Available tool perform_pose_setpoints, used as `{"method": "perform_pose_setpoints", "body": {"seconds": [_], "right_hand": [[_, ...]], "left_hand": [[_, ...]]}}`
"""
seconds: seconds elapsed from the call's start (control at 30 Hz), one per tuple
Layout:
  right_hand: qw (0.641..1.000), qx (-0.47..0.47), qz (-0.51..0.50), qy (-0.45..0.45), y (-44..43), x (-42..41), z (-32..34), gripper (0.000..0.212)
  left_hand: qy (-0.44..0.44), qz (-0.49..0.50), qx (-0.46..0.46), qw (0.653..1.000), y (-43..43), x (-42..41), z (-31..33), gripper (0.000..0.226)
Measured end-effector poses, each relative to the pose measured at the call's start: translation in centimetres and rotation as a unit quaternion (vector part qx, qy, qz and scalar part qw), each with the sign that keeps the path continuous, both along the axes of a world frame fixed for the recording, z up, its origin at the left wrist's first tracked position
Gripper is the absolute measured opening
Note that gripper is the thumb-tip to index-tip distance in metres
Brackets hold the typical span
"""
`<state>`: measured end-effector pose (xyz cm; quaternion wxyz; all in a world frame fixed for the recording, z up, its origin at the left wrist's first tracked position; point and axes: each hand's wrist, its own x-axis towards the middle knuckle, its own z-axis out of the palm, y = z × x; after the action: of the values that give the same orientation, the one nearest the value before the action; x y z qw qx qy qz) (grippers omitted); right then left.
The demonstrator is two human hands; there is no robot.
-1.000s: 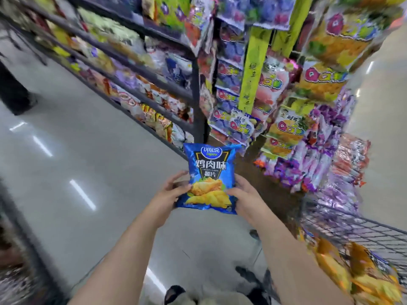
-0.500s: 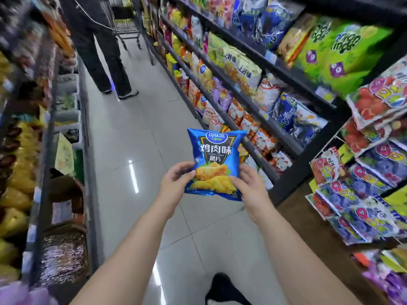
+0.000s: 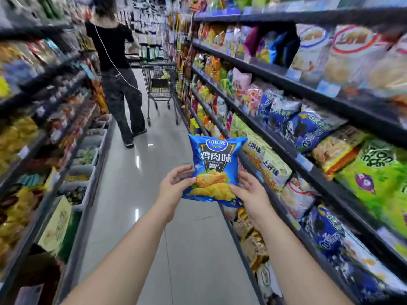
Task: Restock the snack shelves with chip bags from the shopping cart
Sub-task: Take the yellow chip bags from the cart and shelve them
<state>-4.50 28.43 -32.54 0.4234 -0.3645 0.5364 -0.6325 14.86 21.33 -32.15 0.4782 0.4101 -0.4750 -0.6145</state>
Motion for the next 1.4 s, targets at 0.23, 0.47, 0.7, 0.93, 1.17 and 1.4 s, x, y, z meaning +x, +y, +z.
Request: {"method": "perform_pose_setpoints", "body": {"seconds": [0.23,0.47,0.7,0.93,1.17,1.4], "right_hand": [[0.998,-0.037,-0.001,0.044,-15.5,-2.8,4.0,0.040],[0.994,-0.067,-0.058,0.067,-31.0,-3.8,6.8,0.042],[0.982,-0.077,-0.157,0.070,-42.6,-5.3,12.4,0.038],[0.957,-0.079,-0.236,0.150,-49.6,-11.5,17.3,0.032],[0.925,-0.092,-0.325,0.175,-54.4,-21.2,20.5,0.038],[0.901,-0.090,-0.372,0.205,-57.4,-30.0,23.6,0.053]], "left_hand": [[0.020,-0.017,-0.056,0.998,-15.8,-2.9,3.7,0.030],[0.027,-0.072,-0.114,0.990,-33.3,-4.7,6.9,0.028],[0.008,-0.166,-0.162,0.973,-48.4,-8.6,12.1,0.025],[-0.010,-0.262,-0.214,0.941,-58.6,-16.6,17.0,0.026],[-0.017,-0.325,-0.243,0.914,-65.0,-28.7,20.5,0.034],[-0.013,-0.403,-0.294,0.866,-69.5,-39.6,22.6,0.052]]}}
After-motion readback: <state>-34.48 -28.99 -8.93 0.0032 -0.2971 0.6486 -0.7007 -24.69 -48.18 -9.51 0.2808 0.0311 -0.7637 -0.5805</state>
